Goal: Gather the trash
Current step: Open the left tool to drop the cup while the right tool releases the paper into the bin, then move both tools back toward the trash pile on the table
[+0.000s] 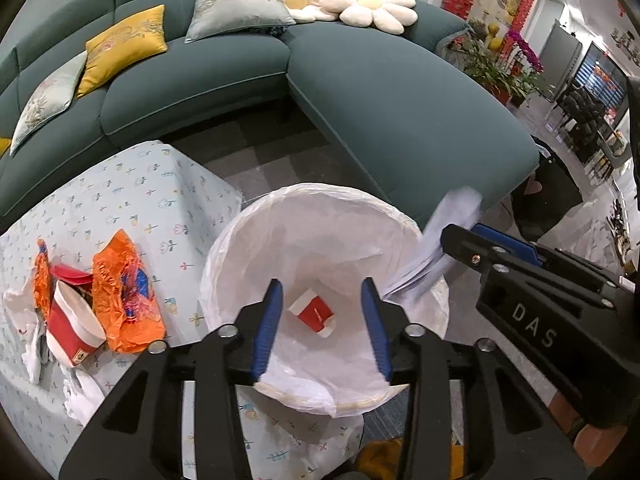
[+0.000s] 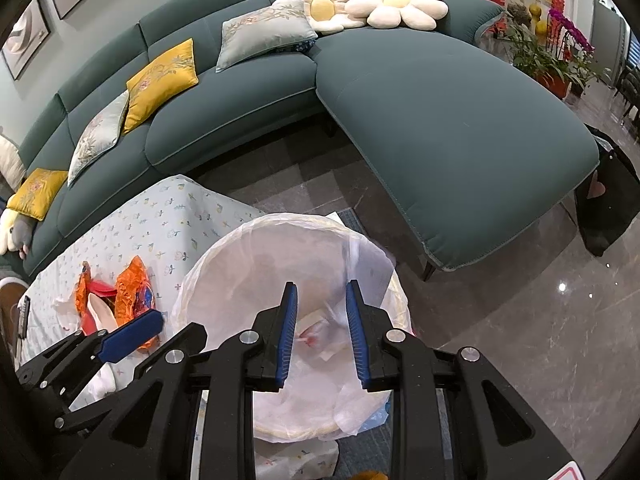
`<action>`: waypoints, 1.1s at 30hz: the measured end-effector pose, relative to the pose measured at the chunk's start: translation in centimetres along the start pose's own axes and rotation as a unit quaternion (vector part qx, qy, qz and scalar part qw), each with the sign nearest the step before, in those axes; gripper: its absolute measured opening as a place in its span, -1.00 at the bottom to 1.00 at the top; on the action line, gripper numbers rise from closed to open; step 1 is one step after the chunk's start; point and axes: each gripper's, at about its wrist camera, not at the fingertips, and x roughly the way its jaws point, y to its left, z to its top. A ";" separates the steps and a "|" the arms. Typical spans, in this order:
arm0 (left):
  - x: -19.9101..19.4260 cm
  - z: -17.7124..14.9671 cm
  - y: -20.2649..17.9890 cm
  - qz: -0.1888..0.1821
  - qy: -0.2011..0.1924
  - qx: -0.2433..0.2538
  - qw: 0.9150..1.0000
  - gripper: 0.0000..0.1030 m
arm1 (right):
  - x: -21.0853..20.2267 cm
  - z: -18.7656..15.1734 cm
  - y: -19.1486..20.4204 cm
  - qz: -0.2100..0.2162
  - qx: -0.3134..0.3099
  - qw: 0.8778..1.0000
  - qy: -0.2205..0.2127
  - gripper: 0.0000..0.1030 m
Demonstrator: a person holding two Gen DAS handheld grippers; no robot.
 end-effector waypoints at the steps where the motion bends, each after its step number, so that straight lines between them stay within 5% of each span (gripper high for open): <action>1: -0.1 0.0 0.2 0.001 -0.002 -0.002 1.000 -0.18 | 0.1 0.1 0.2 0.001 0.000 1.000 0.000 -0.52; 8: -0.6 -0.1 1.6 0.010 -0.004 -0.017 1.000 -0.14 | 0.0 0.2 1.3 0.002 -0.008 1.000 -0.003 -0.51; 17: -2.2 -0.6 3.3 0.019 -0.014 -0.034 0.999 -0.07 | -2.0 0.2 3.4 -0.001 -0.024 1.000 -0.018 -0.24; 33: -7.7 -2.9 9.1 0.056 -0.047 -0.090 0.993 0.42 | -6.2 -1.1 10.1 0.008 -0.070 0.997 -0.041 0.18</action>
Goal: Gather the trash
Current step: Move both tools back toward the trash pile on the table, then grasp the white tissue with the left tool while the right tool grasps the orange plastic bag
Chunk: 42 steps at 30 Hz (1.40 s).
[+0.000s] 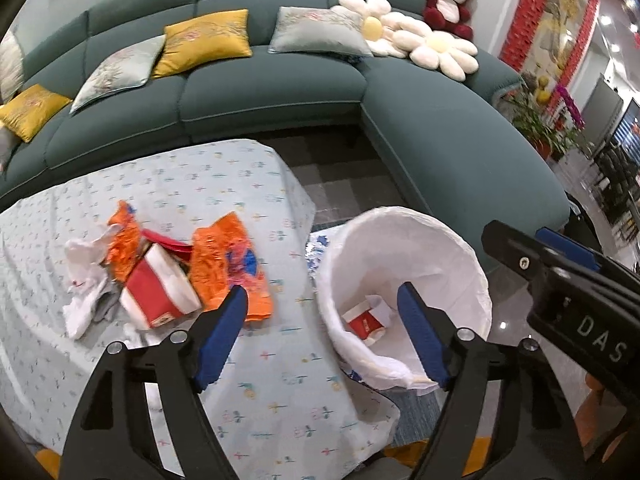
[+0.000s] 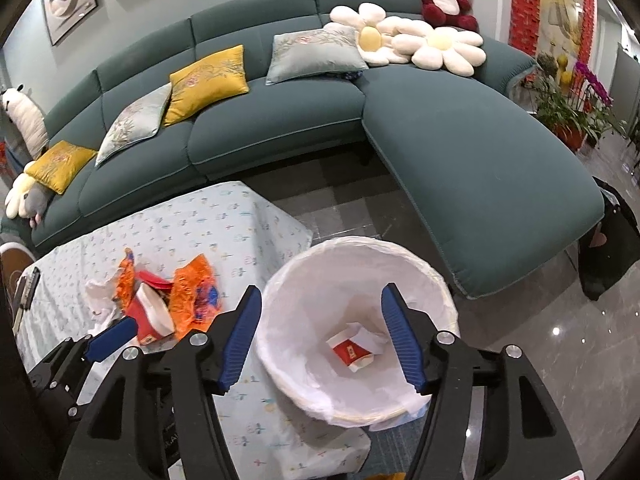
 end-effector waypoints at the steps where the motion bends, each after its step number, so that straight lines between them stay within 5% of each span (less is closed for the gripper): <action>1: -0.2 -0.1 0.4 0.002 0.000 -0.002 1.000 0.42 | -0.1 -0.1 0.3 0.001 -0.001 1.000 0.000 0.19; 8: -1.2 -0.9 3.7 0.015 -0.001 -0.027 1.000 0.43 | -0.2 -1.1 3.2 0.006 -0.017 1.000 0.010 0.19; 14: -1.2 -2.1 7.1 0.040 -0.002 -0.050 0.998 0.64 | 0.6 -2.0 5.5 0.013 -0.032 0.999 0.023 0.19; 27: 2.4 -7.3 16.5 0.100 0.067 -0.131 0.984 0.65 | 5.3 -5.1 11.0 0.035 -0.050 0.995 0.073 0.19; 36: 5.7 -9.3 18.2 0.101 0.110 -0.153 0.977 0.65 | 8.2 -6.2 13.0 0.040 -0.059 0.992 0.102 0.19; 42: 8.3 -9.8 18.1 0.099 0.136 -0.150 0.974 0.47 | 9.4 -6.3 13.0 0.035 -0.057 0.991 0.113 0.19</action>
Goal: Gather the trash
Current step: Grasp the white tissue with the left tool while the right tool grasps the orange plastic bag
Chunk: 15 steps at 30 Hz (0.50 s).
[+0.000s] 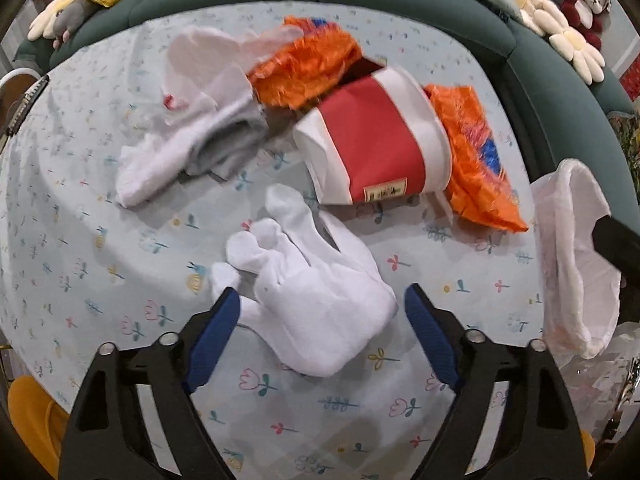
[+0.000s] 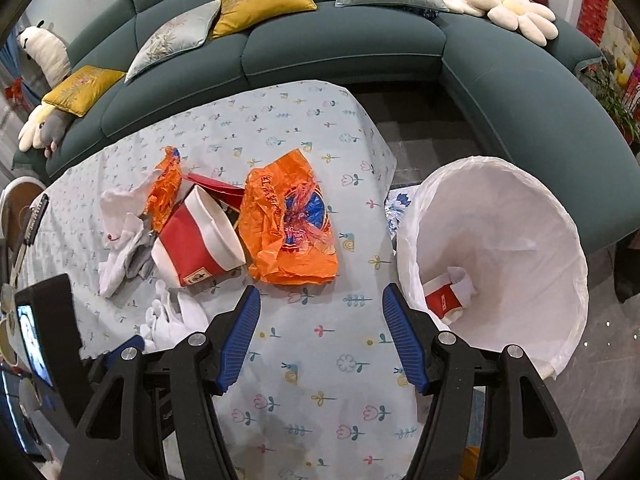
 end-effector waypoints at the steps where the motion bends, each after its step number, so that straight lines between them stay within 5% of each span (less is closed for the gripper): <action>1: 0.3 0.0 -0.1 -0.001 0.005 0.002 1.000 0.40 | 0.2 0.0 -0.1 -0.001 0.002 1.000 0.002 0.19; 5: 0.9 -0.1 -0.5 0.001 0.009 0.012 1.000 0.14 | 0.9 0.1 -0.7 -0.005 0.007 1.000 0.007 0.19; 9: 1.0 -0.1 -0.5 -0.012 0.015 0.020 1.000 -0.60 | 1.6 0.1 -1.0 -0.006 0.011 1.000 0.014 0.19; 15: -0.3 -0.1 0.4 -0.018 0.002 0.017 1.000 -0.70 | 2.6 0.8 -0.1 -0.004 0.004 1.000 0.016 0.19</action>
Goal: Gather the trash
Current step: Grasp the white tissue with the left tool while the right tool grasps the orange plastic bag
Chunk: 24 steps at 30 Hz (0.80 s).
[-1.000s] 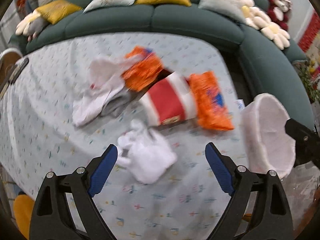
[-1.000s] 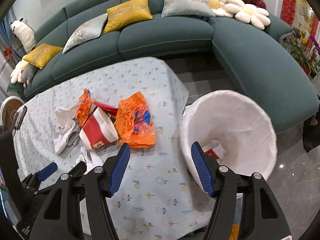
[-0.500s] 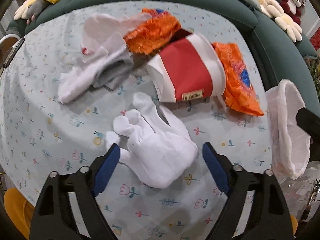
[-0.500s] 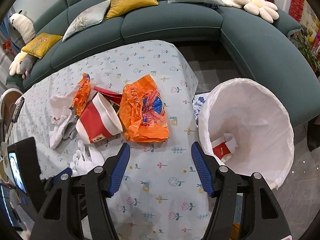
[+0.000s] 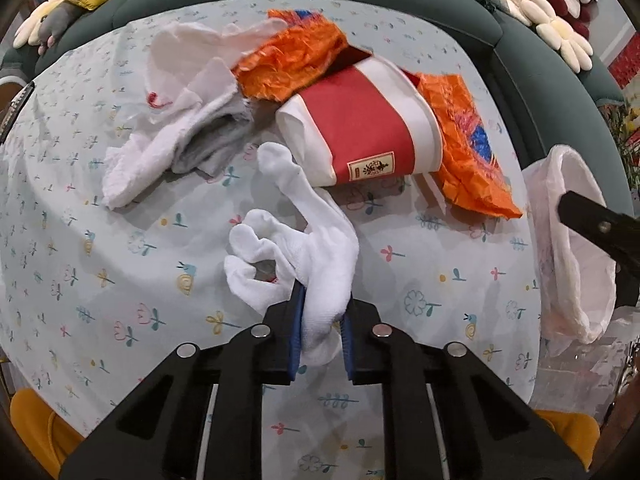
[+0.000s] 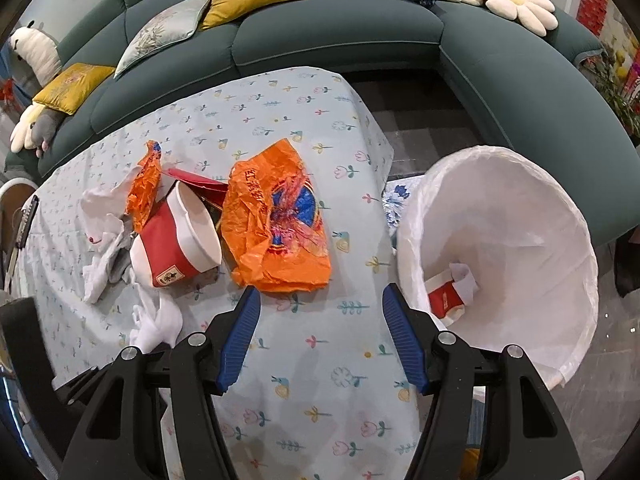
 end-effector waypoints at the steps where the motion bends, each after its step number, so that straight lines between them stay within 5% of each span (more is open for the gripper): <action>1: -0.2 0.1 0.2 0.000 -0.001 -0.003 1.000 -0.70 | 0.1 0.1 0.2 0.001 0.000 1.000 0.000 0.19; 14: -2.7 1.8 2.0 -0.005 -0.032 -0.026 0.999 -0.70 | 3.3 2.2 3.7 0.008 -0.038 0.999 0.009 0.16; 24: -2.8 3.1 2.4 -0.007 -0.034 -0.033 0.999 -0.69 | 8.1 1.9 4.6 -0.009 -0.061 0.997 0.053 -0.36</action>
